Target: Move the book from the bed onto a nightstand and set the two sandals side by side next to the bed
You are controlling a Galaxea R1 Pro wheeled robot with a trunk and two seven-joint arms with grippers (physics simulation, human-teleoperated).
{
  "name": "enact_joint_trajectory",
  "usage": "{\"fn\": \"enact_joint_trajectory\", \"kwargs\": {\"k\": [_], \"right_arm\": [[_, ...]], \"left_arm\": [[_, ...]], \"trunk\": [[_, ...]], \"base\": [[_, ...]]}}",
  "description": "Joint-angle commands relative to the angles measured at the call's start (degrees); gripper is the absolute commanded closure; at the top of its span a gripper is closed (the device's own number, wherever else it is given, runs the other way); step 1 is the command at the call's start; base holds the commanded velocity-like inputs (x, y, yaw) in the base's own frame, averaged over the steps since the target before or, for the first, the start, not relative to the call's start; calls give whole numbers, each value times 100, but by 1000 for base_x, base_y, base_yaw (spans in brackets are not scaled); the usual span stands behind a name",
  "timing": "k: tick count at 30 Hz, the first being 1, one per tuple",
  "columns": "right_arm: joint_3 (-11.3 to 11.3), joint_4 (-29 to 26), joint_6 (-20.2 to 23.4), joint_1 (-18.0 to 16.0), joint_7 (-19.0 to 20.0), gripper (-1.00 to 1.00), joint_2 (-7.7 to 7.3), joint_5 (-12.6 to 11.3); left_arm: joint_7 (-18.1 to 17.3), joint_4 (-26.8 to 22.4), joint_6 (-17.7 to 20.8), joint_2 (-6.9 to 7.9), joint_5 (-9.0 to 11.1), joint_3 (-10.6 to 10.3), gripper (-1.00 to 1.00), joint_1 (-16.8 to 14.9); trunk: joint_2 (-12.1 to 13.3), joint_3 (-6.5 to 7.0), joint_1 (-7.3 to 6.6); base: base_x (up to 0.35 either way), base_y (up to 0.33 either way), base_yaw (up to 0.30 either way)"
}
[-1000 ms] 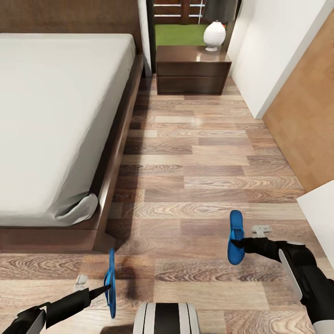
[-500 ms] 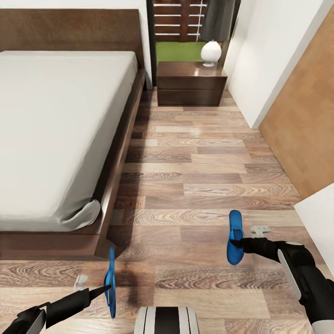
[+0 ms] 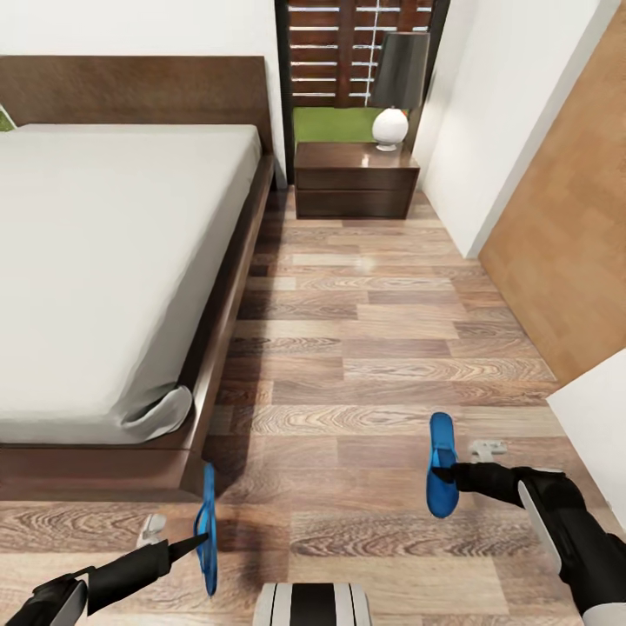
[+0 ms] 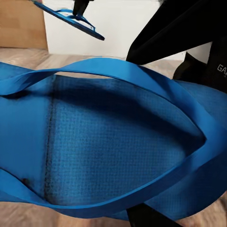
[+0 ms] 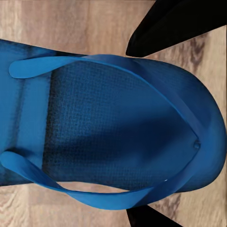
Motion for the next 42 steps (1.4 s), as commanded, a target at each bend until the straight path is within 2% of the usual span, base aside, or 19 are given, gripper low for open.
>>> {"fn": "enact_joint_trajectory", "kwargs": {"k": [1,3,7,9,11,13,16,20,27,29,31,34,36,38,39,42], "right_arm": [[-9,219,-70,-2,24,100,-2,-18],[-5,694,-403,1,22,100,-3,-1],[-1,1633,-1223,3,25,100,-1,22],[-1,1893,-1411,2,25,100,0,24],[-1,2219,-1561,3,48,100,-3,-11],[-1,2569,-1667,2,245,100,-3,-3],[-1,2864,-1839,1,793,100,-22,-18],[-2,3012,-1935,1,1941,100,-39,-35],[-9,3192,-1965,1,3210,100,-50,-39],[-9,3646,-2062,1,3588,100,-59,-32],[-12,4000,-2307,1,3685,100,-97,-31],[-11,4466,-2979,2,3752,100,-154,-30],[-10,4610,-3325,1,3749,100,-169,-30],[-9,4640,-3406,1,3731,100,-172,-25],[-9,4659,-3446,4,3722,100,-174,-22],[-9,4668,-3462,2,3718,100,-174,-21]], "left_arm": [[94,1,-18,0,18,1,100,-1],[264,2,-142,-6,17,-2,100,-1],[382,-2,-228,-42,6,-19,100,-1],[431,0,-250,-66,2,-22,100,-1],[633,4,-352,-94,-10,-29,100,-1],[753,33,-448,-127,-15,-32,100,1],[814,77,-500,-188,-23,-33,100,0],[839,120,-522,-237,-32,-37,100,3],[833,423,-784,-241,-36,-43,100,7],[823,450,-828,-242,-36,-43,100,7],[829,459,-842,-242,-36,-43,100,7],[901,471,-860,-268,-38,-52,100,7],[1097,478,-866,-415,-117,-108,100,7],[1223,480,-867,-483,-257,-142,100,7],[1298,481,-867,-534,-395,-158,100,7],[1334,481,-867,-553,-452,-164,100,7]], "trunk": [[0,19,-3],[3,63,-9],[8,152,-19],[11,196,-24],[13,241,-29],[16,285,-34],[20,351,-42],[25,440,-52],[35,595,-70],[37,639,-76],[40,684,-81],[44,750,-89],[47,795,-94],[50,839,-99],[51,861,-101],[55,927,-109]], "base": [[0,0,0],[0,0,0],[0,0,0],[0,0,0],[0,0,0],[0,0,0],[0,0,0],[0,0,0],[0,0,0],[0,0,0],[0,0,0],[0,0,0],[0,0,0],[0,0,0],[0,0,0],[0,0,0]]}}
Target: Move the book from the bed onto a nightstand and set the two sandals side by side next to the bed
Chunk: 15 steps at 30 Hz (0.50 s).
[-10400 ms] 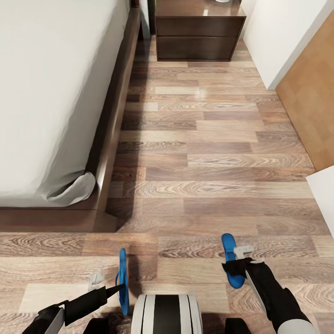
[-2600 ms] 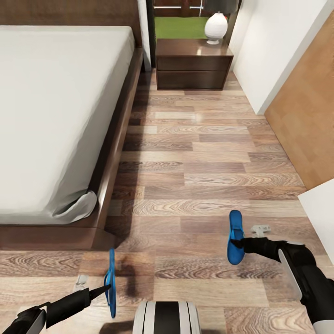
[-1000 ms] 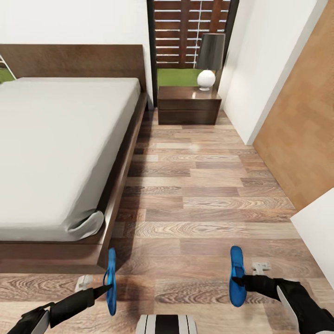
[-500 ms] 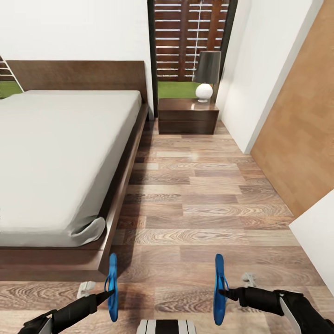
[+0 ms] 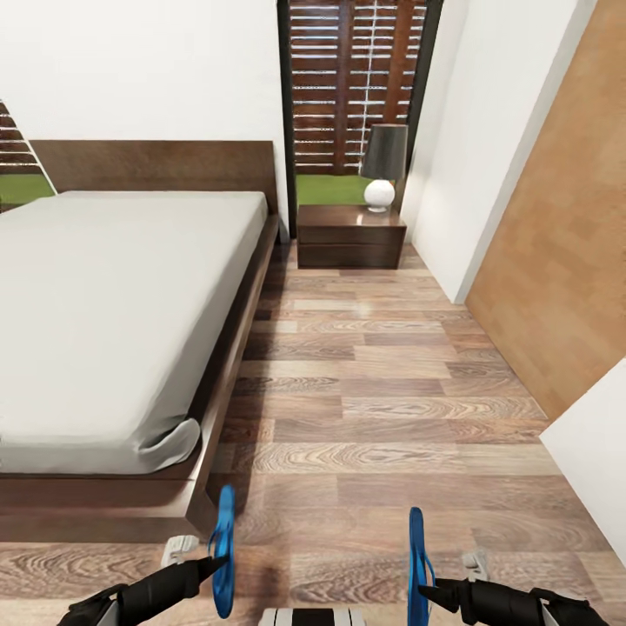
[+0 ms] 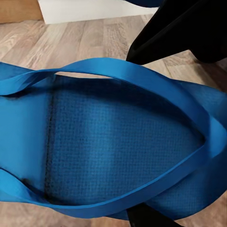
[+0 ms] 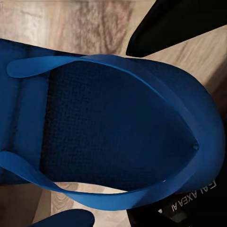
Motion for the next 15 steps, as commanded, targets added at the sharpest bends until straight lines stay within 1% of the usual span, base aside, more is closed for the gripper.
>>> {"fn": "enact_joint_trajectory", "kwargs": {"k": [1,8,10,12,15], "right_arm": [[-22,0,60,-2,27,100,2,-5],[-22,2,57,0,26,100,1,-4],[-22,2,57,0,26,100,1,-6],[-22,2,57,-1,27,100,1,-6],[-24,2,57,-2,24,100,1,-7]], "left_arm": [[-15,1,59,-5,24,5,100,-2],[11,1,59,-31,-7,-6,100,-2],[10,1,59,-38,-14,-38,100,-2],[10,1,59,-70,-18,-129,100,0],[11,1,31,-107,-20,-355,100,-1]], "trunk": [[0,19,-3],[9,174,-21],[12,218,-27],[15,262,-32],[19,329,-39]], "base": [[0,0,0],[0,0,0],[0,0,0],[0,0,0],[0,0,0]]}}
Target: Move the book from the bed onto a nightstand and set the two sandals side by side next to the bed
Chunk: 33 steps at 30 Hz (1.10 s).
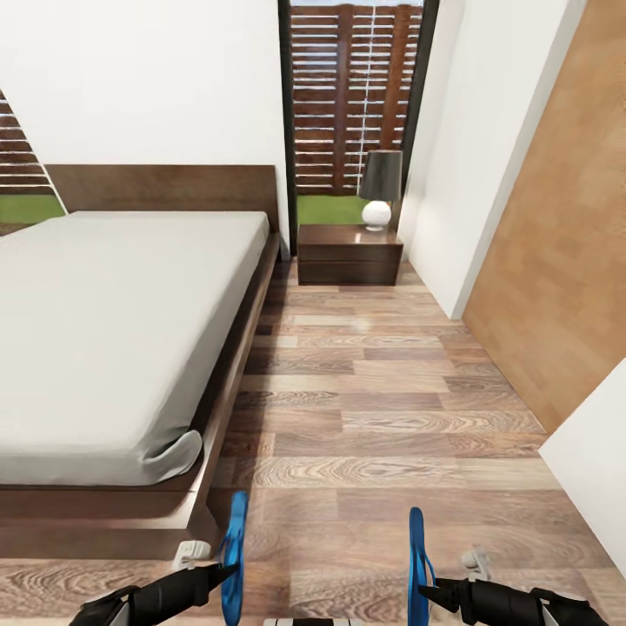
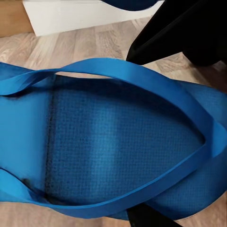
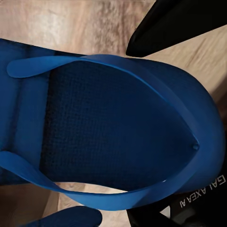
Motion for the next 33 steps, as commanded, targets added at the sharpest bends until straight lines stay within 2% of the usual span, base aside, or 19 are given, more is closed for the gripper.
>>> {"fn": "enact_joint_trajectory", "kwargs": {"k": [1,3,7,16,33], "right_arm": [[-24,-1,61,-2,27,100,2,-4],[-22,-1,61,-1,25,100,2,-3],[-24,-1,61,3,29,100,2,-7],[-20,-1,61,-1,30,100,2,-4],[-19,-1,61,-1,30,100,2,-3]], "left_arm": [[-18,0,42,-4,34,-66,100,-2],[-18,0,16,-9,34,-159,100,-2],[-19,0,0,-12,33,-216,100,-2],[-19,0,-1,-12,33,-224,100,-2],[-16,0,-2,-12,33,-225,100,-2]], "trunk": [[0,18,-3],[3,63,-9],[8,153,-19],[20,371,-42],[43,750,-86]], "base": [[0,0,0],[0,0,0],[0,0,-56],[0,0,-208],[0,0,-10]]}}
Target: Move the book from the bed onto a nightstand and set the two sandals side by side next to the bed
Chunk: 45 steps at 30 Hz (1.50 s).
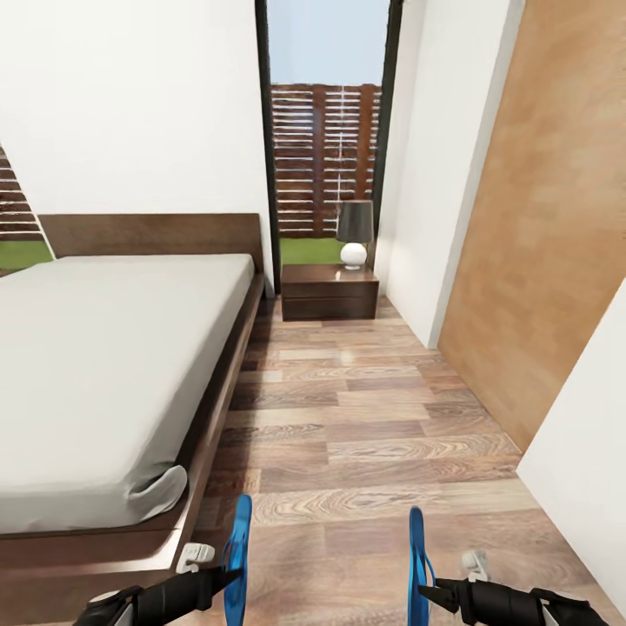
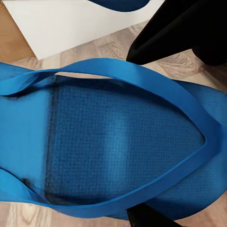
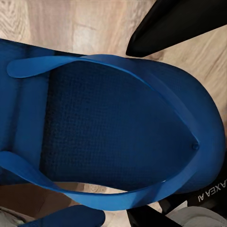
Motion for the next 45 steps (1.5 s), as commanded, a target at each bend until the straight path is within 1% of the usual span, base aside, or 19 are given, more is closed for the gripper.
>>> {"fn": "enact_joint_trajectory", "kwargs": {"k": [1,2,23,32,45], "right_arm": [[-22,-1,61,-2,28,100,2,-4],[-22,-1,61,-1,28,100,2,-4],[-22,-1,61,-3,30,100,2,-6],[-22,-1,61,-2,36,100,2,-7],[-23,-1,61,-3,40,100,2,-12]], "left_arm": [[-10,-1,58,4,50,-18,100,0],[-9,-1,58,4,50,-18,100,-1],[-7,-1,58,4,50,-18,100,-2],[-6,-1,59,4,50,-18,100,-2],[-3,-1,58,4,50,-18,100,-2]], "trunk": [[0,18,-4],[6,39,-8],[848,416,-470],[1209,608,-667],[1730,847,-953]], "base": [[0,0,0],[0,0,0],[0,0,-1],[0,0,-164],[0,0,-15]]}}
